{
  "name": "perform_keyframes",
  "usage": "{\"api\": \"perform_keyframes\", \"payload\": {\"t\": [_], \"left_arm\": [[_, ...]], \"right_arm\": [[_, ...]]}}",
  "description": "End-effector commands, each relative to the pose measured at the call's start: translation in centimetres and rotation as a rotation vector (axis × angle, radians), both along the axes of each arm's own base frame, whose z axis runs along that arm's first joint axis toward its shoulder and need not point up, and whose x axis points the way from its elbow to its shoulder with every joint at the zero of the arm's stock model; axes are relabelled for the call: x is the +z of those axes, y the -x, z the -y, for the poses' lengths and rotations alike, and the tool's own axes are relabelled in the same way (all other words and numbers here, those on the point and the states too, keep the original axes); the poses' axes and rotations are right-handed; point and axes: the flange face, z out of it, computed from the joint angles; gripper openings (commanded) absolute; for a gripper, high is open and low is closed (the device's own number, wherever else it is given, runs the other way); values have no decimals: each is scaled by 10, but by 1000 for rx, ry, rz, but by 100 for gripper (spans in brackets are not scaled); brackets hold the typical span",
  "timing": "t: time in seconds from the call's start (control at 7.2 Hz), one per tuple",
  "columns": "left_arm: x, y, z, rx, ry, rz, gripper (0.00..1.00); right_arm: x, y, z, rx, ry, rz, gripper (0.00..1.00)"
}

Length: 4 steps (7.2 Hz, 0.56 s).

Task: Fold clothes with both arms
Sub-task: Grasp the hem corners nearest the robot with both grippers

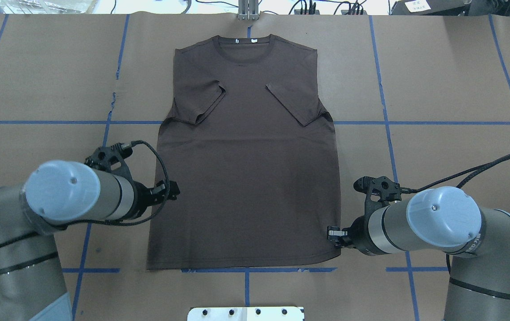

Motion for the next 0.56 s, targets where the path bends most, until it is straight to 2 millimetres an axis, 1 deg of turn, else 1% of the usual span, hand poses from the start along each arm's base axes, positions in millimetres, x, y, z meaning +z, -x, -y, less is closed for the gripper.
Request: {"api": "perform_keyframes", "payload": {"t": [0.0, 0.14, 0.42], "left_arm": [[35, -24, -51, -25, 34, 63, 96], [37, -30, -65, -13, 54, 64, 95], [47, -41, -91, 13, 84, 80, 95]], "right_arm": [[-5, -3, 1, 3, -3, 12, 0], [-8, -3, 1, 3, -5, 18, 0], [-14, -3, 1, 3, -9, 29, 0]]}}
